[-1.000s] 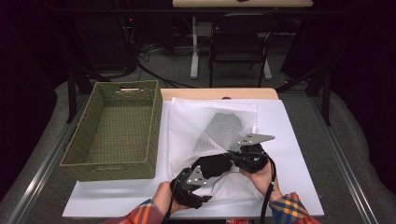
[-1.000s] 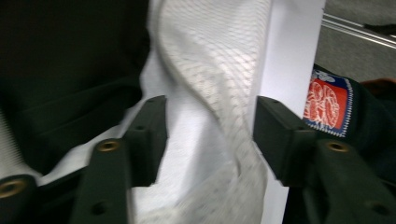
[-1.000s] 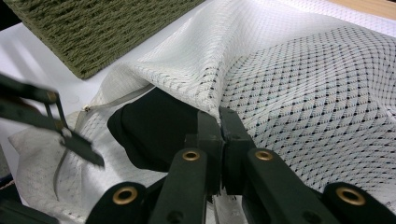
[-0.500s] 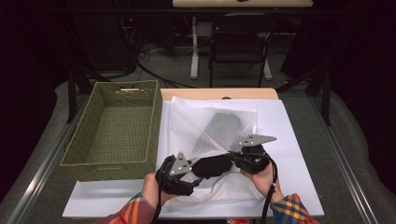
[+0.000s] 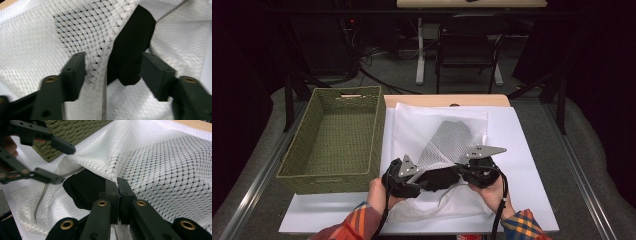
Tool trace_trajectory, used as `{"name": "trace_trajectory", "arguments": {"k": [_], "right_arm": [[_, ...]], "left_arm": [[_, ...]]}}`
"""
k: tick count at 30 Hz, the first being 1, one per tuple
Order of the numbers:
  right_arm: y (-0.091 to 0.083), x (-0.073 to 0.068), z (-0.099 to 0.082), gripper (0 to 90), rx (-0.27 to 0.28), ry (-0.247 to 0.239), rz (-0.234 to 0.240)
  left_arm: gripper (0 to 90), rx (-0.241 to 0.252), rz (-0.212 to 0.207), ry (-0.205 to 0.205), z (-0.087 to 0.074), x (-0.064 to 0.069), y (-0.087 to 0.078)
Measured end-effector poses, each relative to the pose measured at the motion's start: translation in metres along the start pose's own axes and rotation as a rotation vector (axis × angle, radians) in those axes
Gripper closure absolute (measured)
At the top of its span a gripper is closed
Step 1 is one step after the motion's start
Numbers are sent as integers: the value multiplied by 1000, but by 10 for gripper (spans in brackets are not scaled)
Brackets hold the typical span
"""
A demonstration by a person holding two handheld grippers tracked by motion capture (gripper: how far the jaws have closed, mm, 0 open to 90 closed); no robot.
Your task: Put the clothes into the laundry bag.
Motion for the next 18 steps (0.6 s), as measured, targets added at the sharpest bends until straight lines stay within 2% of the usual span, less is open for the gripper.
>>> {"name": "trace_trajectory", "arguments": {"k": [5, 10, 12, 18], "right_arm": [[0, 0, 0, 890, 0, 1, -2], [0, 0, -1, 889, -2, 5, 0], [0, 0, -1, 890, -2, 2, -1], [-4, -2, -2, 889, -1, 3, 3]], "left_arm": [[606, -11, -26, -15, -3, -2, 9], [810, -8, -38, 0, -3, -1, 12], [871, 7, -38, 8, -3, -2, 10], [882, 33, -49, 22, -1, -4, -1]]}}
Point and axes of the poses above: each handheld gripper's, and its own axes: y roughly forward along the jaws, z roughly out of its top, x roughly to its right, the point moved 7 cm from there along y, roughly forward along the jaws, and after that the axes turned 9 degrees about y, right-handed, at the moved point
